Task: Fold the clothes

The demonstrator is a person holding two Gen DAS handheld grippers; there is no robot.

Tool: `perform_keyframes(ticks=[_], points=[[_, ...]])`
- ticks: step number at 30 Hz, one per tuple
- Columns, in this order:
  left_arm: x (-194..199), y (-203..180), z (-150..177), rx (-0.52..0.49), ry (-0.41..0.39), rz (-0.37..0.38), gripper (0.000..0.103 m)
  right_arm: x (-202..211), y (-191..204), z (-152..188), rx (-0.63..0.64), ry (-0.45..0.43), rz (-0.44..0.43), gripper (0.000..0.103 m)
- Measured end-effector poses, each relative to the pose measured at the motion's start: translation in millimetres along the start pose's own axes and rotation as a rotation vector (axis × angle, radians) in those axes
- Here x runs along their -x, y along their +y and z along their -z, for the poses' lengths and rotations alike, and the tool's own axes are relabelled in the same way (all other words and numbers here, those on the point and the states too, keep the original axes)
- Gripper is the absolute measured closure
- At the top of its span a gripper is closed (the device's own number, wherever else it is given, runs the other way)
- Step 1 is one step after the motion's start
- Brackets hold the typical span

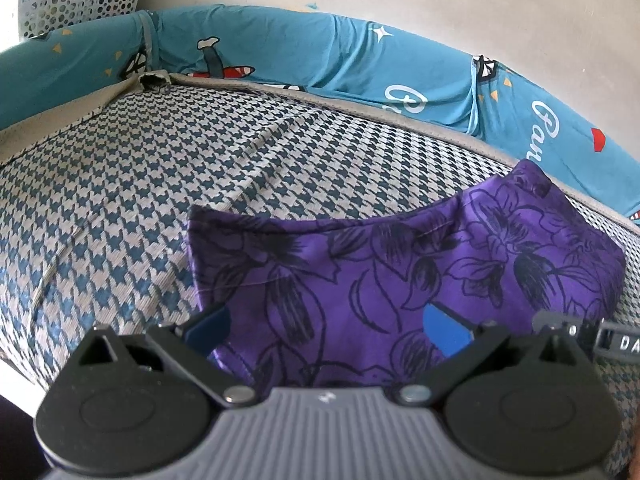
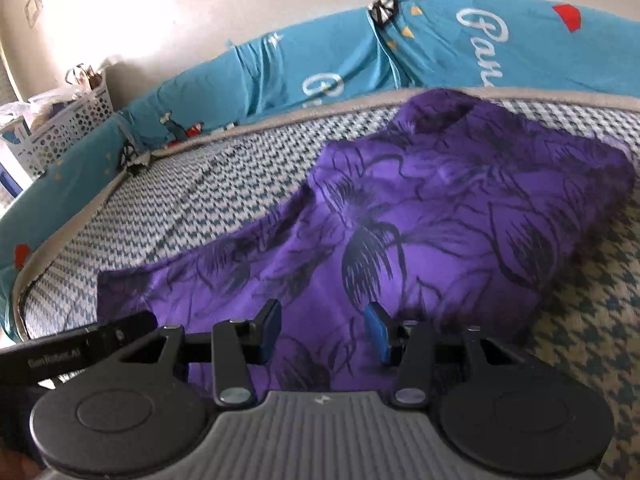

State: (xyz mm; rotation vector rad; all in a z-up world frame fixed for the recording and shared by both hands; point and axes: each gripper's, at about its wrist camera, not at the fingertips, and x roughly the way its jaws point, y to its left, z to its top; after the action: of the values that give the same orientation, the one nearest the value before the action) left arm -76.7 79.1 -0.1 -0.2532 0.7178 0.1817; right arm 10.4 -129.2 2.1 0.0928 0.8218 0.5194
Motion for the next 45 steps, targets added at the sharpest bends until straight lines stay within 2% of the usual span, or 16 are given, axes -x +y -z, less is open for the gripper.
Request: perform_keyframes(ticks=[3,9,16,29,32,37,45], points=[[2,2,2,-0.001,0.002,-0.002,0.0,2,-4,5,-0.015,0.016,0.008,0.057],[6,6,4,0.0,0.004,-0.005,0.0,19,1,15,0.025,-0.017,-0.009,0.057],[9,15,8,0.019,0.029,-0.001,0.0,35,25,26,0.138,-0.058,-0.09,0.057],[10,22,25,0.031,0.103,0.028,0.0,56,89,83,0.521,-0.031,-0.211,0.057],[10,22,28,0.028,0.111,0.036,0.0,57,98,92,0.577,-0.016,-0.243,0.057],[12,21,31,0.021,0.125,0.053,0.0,53,104,103,0.651,0.016,-0.248,0.057],[14,20,36,0.011,0.146,0.081,0.0,50,112,120,0.827,0.012,-0.222,0.057]])
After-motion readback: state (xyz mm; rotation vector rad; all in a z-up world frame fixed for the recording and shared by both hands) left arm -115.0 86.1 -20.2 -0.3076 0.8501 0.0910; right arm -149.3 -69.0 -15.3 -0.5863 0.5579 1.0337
